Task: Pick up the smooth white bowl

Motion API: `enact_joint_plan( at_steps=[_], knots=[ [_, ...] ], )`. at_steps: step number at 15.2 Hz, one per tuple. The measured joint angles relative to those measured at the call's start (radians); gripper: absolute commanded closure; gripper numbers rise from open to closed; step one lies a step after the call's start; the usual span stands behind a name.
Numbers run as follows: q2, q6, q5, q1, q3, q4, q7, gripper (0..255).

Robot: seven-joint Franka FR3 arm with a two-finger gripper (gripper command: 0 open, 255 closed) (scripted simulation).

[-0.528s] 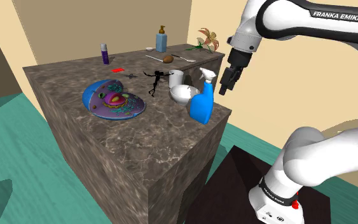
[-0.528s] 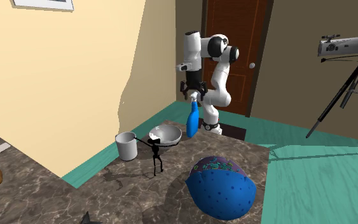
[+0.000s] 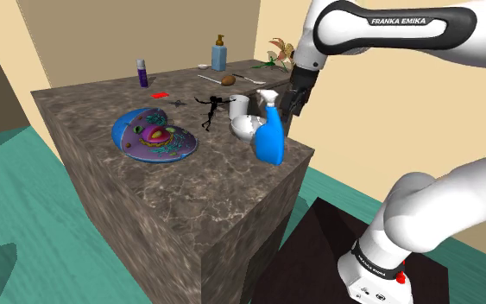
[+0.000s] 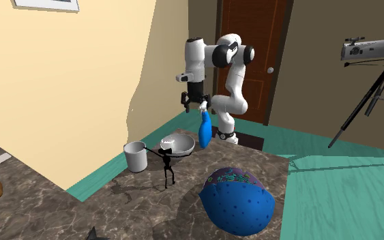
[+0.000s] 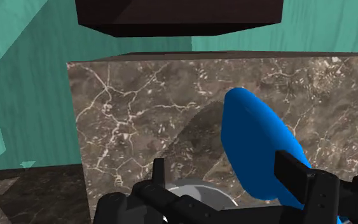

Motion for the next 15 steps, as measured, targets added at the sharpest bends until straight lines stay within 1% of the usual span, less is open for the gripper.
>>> enact_joint_plan(
  at_steps=[5,13,15],
  knots=[
    [0.170,0.068,-0.028,-0.013,-0.017,0.110,-0.012,0],
    [0.476,0.103,-0.058,-0.037,-0.053,0.378,-0.044,0],
    [0.501,0.120,-0.060,-0.039,-0.055,0.386,-0.044,0]
  ],
)
